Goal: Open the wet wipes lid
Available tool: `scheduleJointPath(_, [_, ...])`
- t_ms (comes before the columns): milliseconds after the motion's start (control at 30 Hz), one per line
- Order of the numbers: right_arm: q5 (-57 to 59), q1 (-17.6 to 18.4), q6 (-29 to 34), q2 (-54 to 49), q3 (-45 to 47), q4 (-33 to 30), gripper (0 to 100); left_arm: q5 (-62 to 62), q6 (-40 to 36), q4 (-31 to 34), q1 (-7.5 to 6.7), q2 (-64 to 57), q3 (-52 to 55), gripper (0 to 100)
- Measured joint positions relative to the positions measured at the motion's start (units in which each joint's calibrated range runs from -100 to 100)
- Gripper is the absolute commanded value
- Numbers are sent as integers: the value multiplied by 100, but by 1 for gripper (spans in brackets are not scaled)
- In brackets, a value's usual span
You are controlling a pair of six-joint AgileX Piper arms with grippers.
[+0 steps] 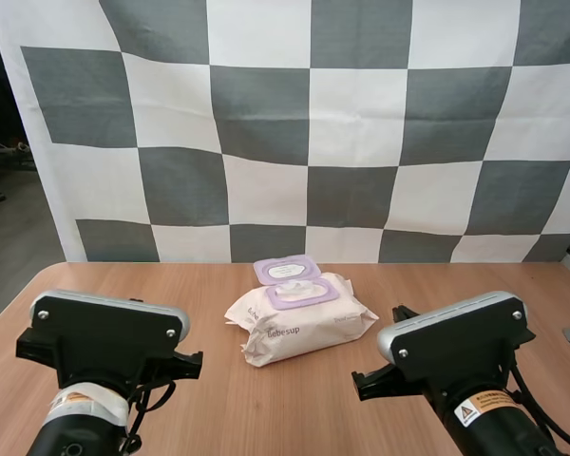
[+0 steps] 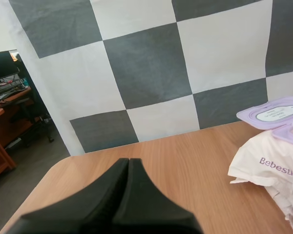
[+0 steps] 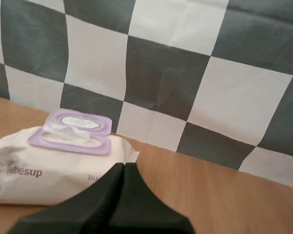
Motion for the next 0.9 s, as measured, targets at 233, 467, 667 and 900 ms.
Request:
scheduleJointPath(233, [497,-163,762,0,0,13,0,537,-51,-656,-2,0,0,0])
scheduleJointPath(467, [660,-328,857,0,0,-9,0,750,762,-1767,-2,0,0,0])
scheduleJointPath(667, [640,-461,857,0,0,-328,0,635,1699,-2713,-9,0,0,0])
scheduleJointPath(900, [640,-461,857,0,0,-273,0,704,2472,-2743,-158,-54,0,0])
